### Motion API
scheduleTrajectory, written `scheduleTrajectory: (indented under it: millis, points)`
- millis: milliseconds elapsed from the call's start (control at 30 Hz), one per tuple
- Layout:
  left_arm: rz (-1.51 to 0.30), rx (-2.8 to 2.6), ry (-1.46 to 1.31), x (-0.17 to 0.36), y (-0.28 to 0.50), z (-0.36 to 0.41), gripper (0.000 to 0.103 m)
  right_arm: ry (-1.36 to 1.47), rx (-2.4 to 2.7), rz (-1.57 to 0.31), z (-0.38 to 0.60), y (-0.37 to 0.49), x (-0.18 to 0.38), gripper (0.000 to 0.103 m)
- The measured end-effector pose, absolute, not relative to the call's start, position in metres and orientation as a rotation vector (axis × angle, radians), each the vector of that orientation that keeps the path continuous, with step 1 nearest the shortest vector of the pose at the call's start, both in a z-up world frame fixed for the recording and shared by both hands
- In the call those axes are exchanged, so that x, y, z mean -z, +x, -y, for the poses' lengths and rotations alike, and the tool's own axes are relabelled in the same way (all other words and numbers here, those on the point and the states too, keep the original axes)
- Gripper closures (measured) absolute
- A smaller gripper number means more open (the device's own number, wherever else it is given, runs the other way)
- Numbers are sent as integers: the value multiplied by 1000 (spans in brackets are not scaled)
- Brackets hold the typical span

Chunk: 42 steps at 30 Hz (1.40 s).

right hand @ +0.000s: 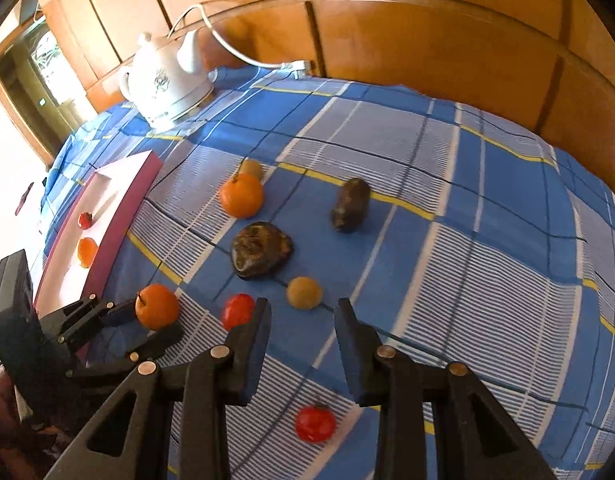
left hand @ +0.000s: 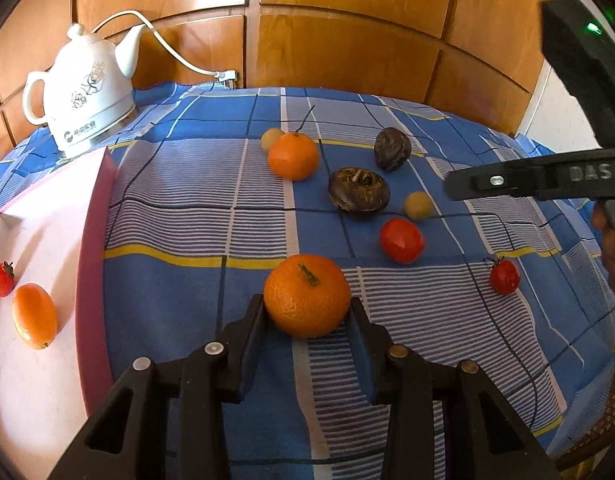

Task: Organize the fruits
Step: 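Carry the tangerine into the tray with the left gripper while the right gripper grasps a yellow round fruit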

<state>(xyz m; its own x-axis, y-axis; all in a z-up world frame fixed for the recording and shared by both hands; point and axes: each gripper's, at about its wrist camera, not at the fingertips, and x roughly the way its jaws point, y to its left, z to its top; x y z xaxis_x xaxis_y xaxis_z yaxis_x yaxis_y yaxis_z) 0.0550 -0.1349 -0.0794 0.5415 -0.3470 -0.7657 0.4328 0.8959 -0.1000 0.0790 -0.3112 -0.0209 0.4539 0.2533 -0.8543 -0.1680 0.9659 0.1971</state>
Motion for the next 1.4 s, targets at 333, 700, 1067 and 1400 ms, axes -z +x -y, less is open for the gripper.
scheduleTrajectory:
  millis: [333, 700, 1067, 1400]
  points:
    - [-879, 469, 99, 80, 55, 134, 63, 16, -189, -1122, 291, 100, 47, 70]
    - [-917, 471, 68, 74, 60, 131, 64, 40, -138, -1106, 293, 99, 61, 79]
    - [-878, 463, -92, 8, 67, 70, 64, 156, -123, -1088, 301, 95, 64, 79]
    - [-920, 230, -202, 7, 126, -31, 64, 142, -117, -1060, 298, 93, 65, 79]
